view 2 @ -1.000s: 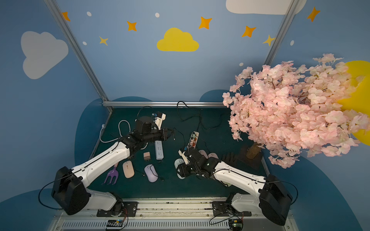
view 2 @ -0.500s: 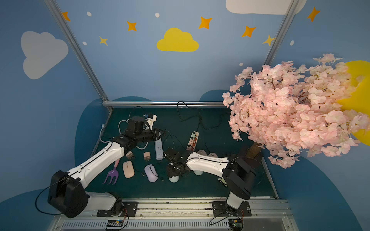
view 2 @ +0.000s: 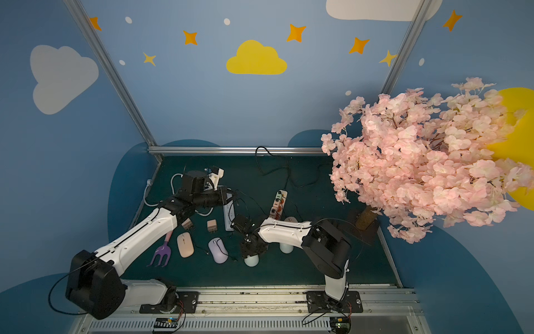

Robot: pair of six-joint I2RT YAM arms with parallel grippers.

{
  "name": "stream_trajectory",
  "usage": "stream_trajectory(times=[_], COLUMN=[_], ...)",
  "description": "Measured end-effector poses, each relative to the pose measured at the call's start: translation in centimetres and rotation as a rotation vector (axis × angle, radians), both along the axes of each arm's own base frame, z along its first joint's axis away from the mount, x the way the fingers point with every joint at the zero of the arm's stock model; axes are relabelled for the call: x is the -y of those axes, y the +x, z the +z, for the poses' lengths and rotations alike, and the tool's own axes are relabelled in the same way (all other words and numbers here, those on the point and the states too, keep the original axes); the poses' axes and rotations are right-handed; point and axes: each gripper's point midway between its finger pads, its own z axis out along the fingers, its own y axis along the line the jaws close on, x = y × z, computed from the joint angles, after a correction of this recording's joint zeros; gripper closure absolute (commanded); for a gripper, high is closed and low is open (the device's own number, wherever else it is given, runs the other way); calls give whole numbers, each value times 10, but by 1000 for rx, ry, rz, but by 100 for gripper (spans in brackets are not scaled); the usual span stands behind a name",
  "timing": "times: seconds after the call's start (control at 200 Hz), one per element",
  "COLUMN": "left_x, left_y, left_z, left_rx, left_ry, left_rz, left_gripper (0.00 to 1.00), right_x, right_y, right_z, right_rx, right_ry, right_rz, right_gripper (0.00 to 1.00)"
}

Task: Unplug the wireless mouse
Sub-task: Place the mouse at the center of the board.

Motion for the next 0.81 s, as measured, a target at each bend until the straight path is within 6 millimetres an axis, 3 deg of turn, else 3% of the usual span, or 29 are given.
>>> stream_trajectory(times=[0.095, 0.24, 0.481, 0.521, 0.586, 0.806], left_x=[0, 0, 0, 0, 0, 3], left_y=[-1, -1, -1, -2, -2, -7], left_z=[-2, -4, -4, -4, -4, -8], left_rx=[-5, -10, -11, -10, -8, -11], left_ry=[-3, -4, -6, -4, -1, 18], left_rz=[-2, -1, -3, -4, -6, -27], left_gripper=[96, 96, 96, 96, 96, 96], right_x=[0, 0, -1, 0, 4, 11], right_y=[0, 0, 2, 3, 5, 24], right_z=[-1, -1, 4, 9, 23, 79], right_rx=[-9, -14, 9, 29, 75, 255], right_ry=[-1, 5, 23, 39, 71, 161], right_rz=[-4, -3, 5, 9, 23, 18], right_gripper=[32, 22, 20, 18, 2, 2])
